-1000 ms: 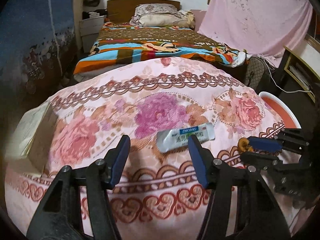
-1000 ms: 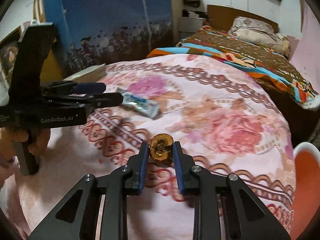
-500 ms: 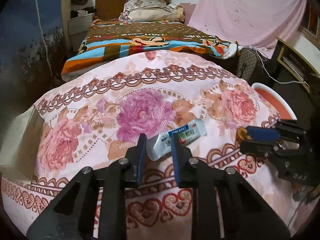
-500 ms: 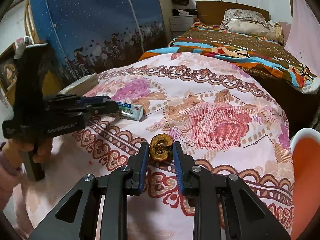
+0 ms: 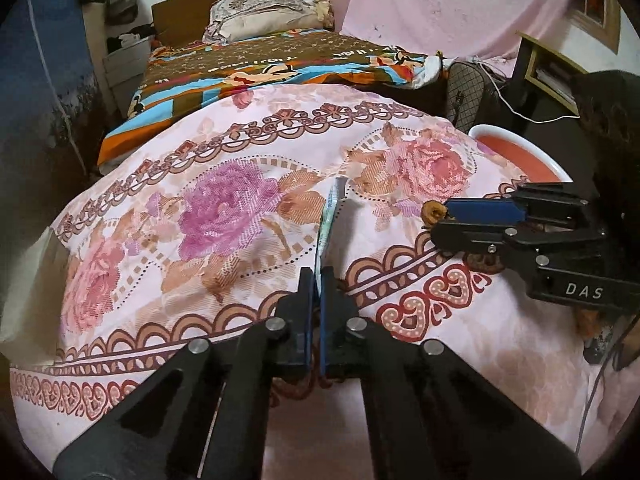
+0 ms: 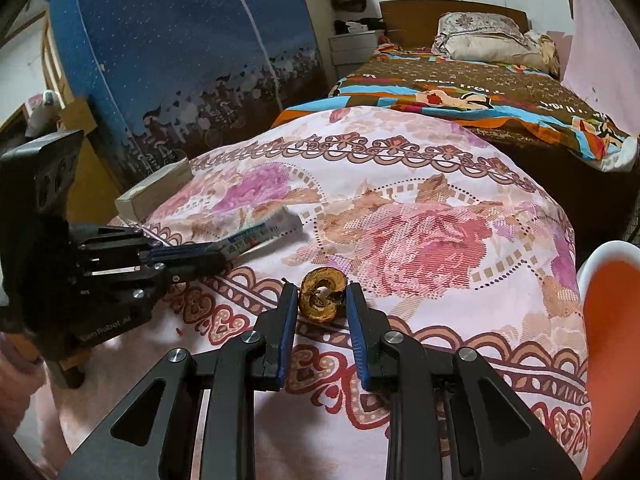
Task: Collect trash
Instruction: 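Lift the ring and packet and carry both over the orange basin, then open both tools to drop the ring and packet into the basin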
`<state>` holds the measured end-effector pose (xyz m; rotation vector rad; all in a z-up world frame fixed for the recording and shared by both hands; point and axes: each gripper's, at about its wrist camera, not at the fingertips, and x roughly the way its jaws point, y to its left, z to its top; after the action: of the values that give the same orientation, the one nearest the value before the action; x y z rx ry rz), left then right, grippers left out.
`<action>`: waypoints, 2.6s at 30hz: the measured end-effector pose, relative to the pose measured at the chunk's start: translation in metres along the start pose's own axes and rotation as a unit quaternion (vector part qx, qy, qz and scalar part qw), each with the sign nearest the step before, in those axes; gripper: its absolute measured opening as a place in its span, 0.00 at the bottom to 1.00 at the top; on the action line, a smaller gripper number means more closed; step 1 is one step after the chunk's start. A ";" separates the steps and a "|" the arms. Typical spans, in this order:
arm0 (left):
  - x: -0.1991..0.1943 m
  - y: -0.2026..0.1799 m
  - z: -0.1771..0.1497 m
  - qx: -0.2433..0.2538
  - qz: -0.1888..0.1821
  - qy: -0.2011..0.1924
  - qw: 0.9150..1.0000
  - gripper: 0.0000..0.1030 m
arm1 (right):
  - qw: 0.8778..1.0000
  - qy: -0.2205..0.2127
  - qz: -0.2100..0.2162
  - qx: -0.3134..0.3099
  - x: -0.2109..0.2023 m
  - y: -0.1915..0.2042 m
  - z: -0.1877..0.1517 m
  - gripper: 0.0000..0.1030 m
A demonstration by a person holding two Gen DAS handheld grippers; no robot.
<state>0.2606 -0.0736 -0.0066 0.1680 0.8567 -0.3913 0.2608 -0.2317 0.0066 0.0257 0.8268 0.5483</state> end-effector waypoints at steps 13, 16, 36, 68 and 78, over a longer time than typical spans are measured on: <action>-0.040 -0.001 -0.003 -0.060 0.015 -0.093 0.994 0.00 | 0.998 -0.065 -0.005 -0.011 -0.025 0.005 -0.002 0.22; -0.050 -0.008 -0.001 -0.059 0.023 -0.118 0.991 0.00 | 0.996 -0.093 -0.014 -0.011 -0.035 0.006 -0.002 0.22; -0.095 -0.076 0.026 -0.008 0.003 -0.280 0.960 0.00 | 0.928 -0.352 -0.120 0.001 -0.132 -0.009 -0.016 0.22; -0.020 -0.196 0.087 0.044 -0.168 -0.169 0.970 0.00 | 0.893 -0.351 -0.241 0.147 -0.180 -0.107 -0.045 0.23; 0.003 -0.201 0.089 0.036 -0.170 -0.131 0.976 0.00 | 0.890 -0.337 -0.254 0.172 -0.179 -0.117 -0.048 0.30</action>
<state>0.2440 -0.2855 0.0517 0.0329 0.6102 -0.7494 0.1823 -0.4260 0.0700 0.3021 0.2108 -0.1239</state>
